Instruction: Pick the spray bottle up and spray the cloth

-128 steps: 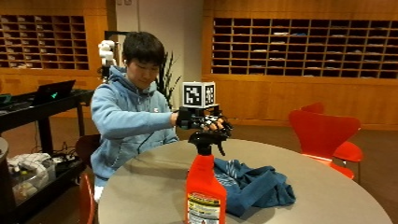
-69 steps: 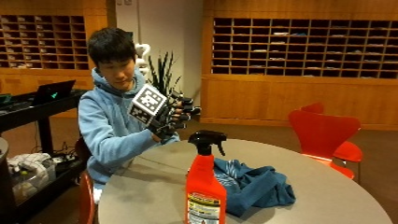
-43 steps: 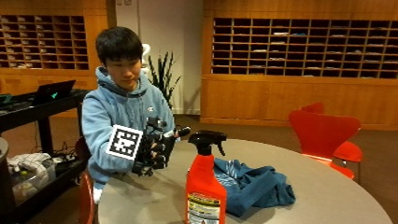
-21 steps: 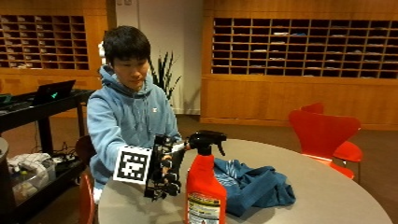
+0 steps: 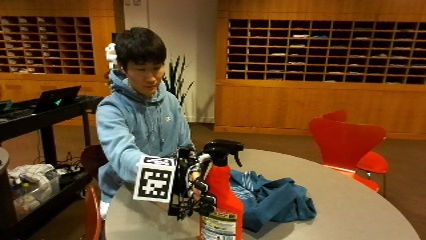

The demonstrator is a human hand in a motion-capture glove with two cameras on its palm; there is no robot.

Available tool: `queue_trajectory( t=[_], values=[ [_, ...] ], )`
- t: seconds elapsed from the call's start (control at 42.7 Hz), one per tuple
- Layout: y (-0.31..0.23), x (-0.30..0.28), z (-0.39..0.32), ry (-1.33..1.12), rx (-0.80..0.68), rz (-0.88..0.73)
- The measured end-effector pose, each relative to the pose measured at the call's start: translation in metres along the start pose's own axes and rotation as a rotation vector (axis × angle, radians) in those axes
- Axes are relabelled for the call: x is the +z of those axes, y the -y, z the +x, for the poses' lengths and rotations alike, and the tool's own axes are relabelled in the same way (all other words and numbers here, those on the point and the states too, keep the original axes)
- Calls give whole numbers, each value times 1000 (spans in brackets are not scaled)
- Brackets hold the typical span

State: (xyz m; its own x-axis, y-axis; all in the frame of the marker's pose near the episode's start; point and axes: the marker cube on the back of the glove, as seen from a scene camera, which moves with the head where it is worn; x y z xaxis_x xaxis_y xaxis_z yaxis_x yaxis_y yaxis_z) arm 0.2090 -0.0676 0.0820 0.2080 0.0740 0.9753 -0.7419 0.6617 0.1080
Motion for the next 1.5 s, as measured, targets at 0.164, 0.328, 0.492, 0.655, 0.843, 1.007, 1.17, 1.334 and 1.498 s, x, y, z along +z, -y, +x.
queue_trajectory(
  t=[0.164, 0.328, 0.492, 0.655, 0.843, 1.007, 1.17, 1.334, 1.498],
  values=[
    [5, 1, 3, -39, 6, -16],
    [13, 4, 4, -53, 36, -34],
    [22, 9, 2, -68, 65, -95],
    [34, 17, -2, -77, 117, -246],
    [45, 25, -9, -120, 101, -327],
    [46, 29, -16, -192, 39, -292],
    [25, 38, -44, -430, -91, -464],
    [1, 42, -90, -772, -227, -645],
    [-18, 45, -137, -1123, -271, -746]
  ],
)
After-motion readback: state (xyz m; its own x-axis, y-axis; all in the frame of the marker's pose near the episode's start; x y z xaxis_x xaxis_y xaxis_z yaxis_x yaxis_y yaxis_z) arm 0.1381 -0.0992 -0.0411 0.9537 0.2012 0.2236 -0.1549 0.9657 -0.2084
